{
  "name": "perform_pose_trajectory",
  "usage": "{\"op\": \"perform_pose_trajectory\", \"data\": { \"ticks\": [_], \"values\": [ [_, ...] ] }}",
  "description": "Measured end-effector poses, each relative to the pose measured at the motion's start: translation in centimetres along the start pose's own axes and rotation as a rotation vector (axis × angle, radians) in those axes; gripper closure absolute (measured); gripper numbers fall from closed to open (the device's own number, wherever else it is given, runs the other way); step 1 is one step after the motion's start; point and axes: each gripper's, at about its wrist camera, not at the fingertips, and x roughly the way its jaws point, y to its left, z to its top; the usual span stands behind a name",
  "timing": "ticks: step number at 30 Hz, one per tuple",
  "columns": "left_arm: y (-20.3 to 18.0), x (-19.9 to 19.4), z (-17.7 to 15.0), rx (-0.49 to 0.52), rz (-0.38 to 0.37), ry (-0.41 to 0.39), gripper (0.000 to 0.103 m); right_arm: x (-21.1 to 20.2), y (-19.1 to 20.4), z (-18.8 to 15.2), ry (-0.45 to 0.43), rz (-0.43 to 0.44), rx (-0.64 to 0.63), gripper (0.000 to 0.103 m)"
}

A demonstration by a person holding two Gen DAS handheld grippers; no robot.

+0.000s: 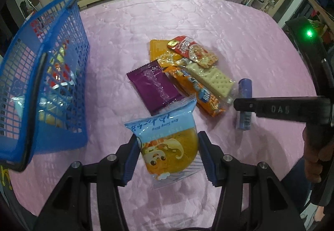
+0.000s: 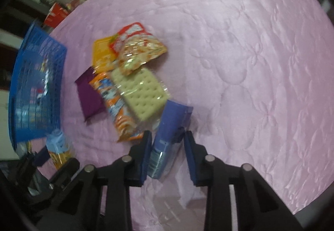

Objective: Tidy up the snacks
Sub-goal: 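Carry both items over the basket and open the right tool to drop the blue tube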

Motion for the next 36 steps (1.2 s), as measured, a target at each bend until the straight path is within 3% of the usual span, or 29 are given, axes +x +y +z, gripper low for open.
{"op": "perform_pose_trajectory", "data": {
  "ticks": [18,27,36],
  "values": [
    [2.8,-12.4,-2.4,-0.033,-0.044,-0.194,0.052,-11.8,10.6,-3.5,-0.289,-0.023,-0.267,0.071],
    [8.1,-17.7,-2.2,-0.072,-0.007,-0.284,0.052,-13.7,16.0,-2.5,-0.346,0.018,-0.328,0.071],
    [13.3,-19.2,-1.6,-0.107,0.048,-0.309,0.052,-12.3,22.2,-1.1,-0.329,0.070,-0.399,0.071]
  ]
}}
